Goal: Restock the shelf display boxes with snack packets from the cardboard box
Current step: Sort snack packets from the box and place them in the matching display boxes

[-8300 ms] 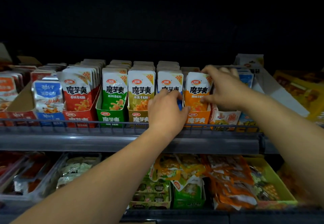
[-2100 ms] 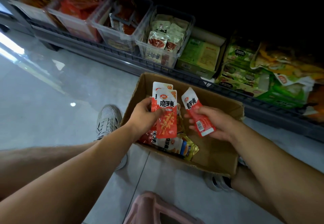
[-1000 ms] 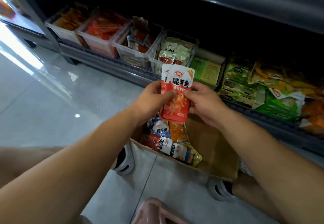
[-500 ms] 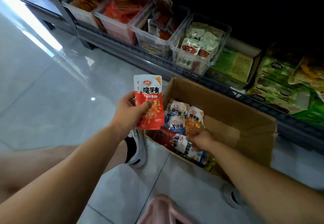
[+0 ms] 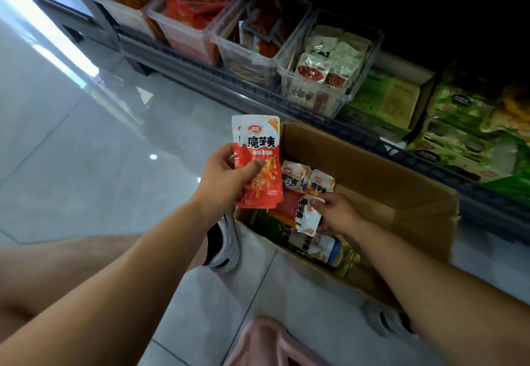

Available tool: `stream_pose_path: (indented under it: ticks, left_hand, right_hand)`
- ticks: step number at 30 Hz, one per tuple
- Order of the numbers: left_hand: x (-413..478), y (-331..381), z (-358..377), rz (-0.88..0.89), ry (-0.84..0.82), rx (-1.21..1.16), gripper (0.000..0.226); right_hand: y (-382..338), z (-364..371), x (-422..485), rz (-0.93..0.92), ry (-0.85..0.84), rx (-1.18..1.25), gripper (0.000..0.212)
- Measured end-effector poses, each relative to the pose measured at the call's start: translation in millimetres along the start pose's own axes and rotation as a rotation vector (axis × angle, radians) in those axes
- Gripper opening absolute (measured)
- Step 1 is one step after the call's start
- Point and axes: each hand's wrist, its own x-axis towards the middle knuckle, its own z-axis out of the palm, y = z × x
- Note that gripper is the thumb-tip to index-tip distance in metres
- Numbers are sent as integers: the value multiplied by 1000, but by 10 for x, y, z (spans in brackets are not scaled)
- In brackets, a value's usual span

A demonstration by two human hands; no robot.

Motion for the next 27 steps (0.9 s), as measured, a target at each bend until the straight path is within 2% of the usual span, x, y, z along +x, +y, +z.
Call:
stream_pose_path:
  ticks: [6,10,12,15,18,20,24,27]
  left_hand:
    - [-26,-7,84,-10,-35,31,45]
    - [-61,-24,123,-7,-56,34,45]
    - [-68,-43,121,-13,-59,51,48]
    - [-78,-45,132,-11,-69,55,49]
    - [-95,-21,164,-9,-99,49,49]
    - [-118,-2,191,-8,-116,48,49]
    - [-172,36,269,23,-154,29,41]
    - [-222,73,309,36,-184,34,35]
  right_hand:
    - [94,-328,-223,-95,97,-225,26]
    - [142,-410,-287,-62,173,-172,23]
    - [118,-470,-306,0,184,-67,21]
    - [-36,-579,-414,41,98,248,48]
    - [-281,-698,-608,35,-58,489,38]
    - [-404,-773,-734,29,-105,559,33]
    - [-507,-857,-924,-62,-161,567,37]
    - [-585,-887,-1085,-175,-200,357,30]
